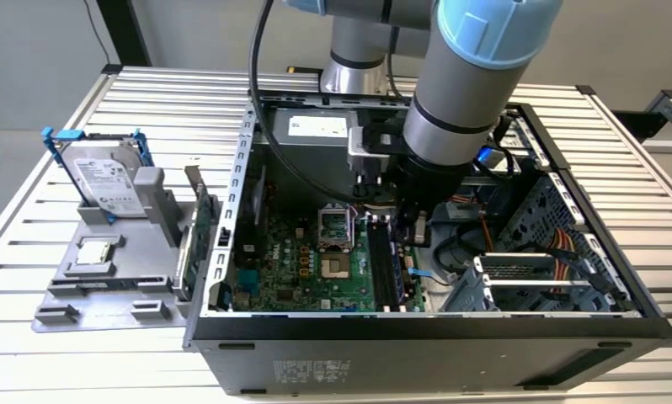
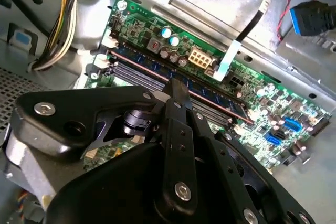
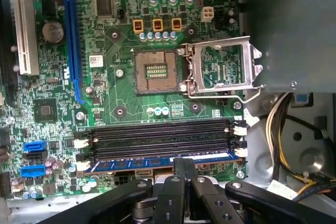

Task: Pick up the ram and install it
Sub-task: 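Press down the ram until it locks into place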

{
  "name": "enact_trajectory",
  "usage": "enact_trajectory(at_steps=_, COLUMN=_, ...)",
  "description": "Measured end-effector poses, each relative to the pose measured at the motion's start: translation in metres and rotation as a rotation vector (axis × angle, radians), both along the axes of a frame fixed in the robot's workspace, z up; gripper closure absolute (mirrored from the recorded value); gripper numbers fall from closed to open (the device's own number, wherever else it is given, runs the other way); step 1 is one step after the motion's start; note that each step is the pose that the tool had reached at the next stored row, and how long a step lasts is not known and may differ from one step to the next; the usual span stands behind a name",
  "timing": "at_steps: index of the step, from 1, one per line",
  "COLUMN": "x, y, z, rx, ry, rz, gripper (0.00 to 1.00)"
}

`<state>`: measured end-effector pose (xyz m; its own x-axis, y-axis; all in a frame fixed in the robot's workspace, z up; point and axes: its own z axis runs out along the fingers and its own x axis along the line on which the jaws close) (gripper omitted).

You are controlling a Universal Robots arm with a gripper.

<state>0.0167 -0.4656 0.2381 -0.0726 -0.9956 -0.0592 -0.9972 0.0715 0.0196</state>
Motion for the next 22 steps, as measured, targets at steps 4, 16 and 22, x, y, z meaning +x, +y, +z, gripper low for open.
enact_trajectory(at_steps=4, x=0.0, y=0.0, z=-0.0043, rx=0.0017, ry=0.0, rz=0.036, gripper=1.0)
enact_trajectory(at_steps=16, x=0.0004, y=0.0, z=-0.0182, rx=0.0012, ry=0.0, rz=0.044, gripper=1.0)
enact_trajectory(at_steps=22, x=0.0004, y=0.0004, z=-0.0114, rx=0.0033, ry=0.0003, rz=0.044, gripper=1.0)
